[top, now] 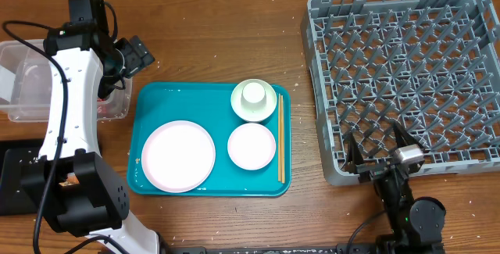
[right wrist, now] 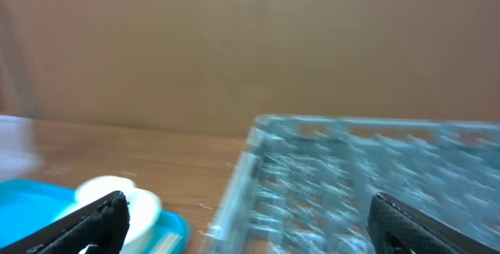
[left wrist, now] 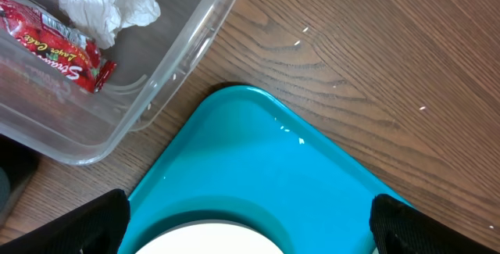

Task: Sort waste into correct bins and load items into the dishwasher
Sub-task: 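Raise the left gripper and park it above the clear bin, then move the right gripper to the white cup and grasp it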

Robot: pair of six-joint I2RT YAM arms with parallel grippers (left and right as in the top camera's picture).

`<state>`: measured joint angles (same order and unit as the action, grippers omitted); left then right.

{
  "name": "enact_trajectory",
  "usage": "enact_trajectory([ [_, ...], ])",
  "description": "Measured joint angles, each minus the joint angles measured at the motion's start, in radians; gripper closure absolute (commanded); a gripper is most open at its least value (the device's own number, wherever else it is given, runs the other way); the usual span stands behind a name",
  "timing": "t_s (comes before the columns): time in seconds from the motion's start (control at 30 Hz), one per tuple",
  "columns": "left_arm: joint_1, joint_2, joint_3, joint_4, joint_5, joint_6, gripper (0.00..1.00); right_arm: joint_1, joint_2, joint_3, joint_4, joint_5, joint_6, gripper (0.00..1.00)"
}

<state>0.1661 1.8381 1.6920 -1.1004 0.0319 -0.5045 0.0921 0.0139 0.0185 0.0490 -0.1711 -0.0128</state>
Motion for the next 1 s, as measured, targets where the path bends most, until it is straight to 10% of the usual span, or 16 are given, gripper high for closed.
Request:
enact_trajectory([
  [0.47,0.000,0.000,0.000,0.006,-0.026,0.000,0.00,0.000,-0.003,0.002,0.328,-0.487,0.257,0.00],
  [0.77,0.000,0.000,0.000,0.008,-0.026,0.000,0.00,0.000,0.093,0.192,0.166,-0.494,0.291,0.00],
  [1.0,0.000,0.000,0.000,0.007,-0.029,0.000,0.00,0.000,0.483,0.558,-0.036,-0.571,0.230,0.00],
])
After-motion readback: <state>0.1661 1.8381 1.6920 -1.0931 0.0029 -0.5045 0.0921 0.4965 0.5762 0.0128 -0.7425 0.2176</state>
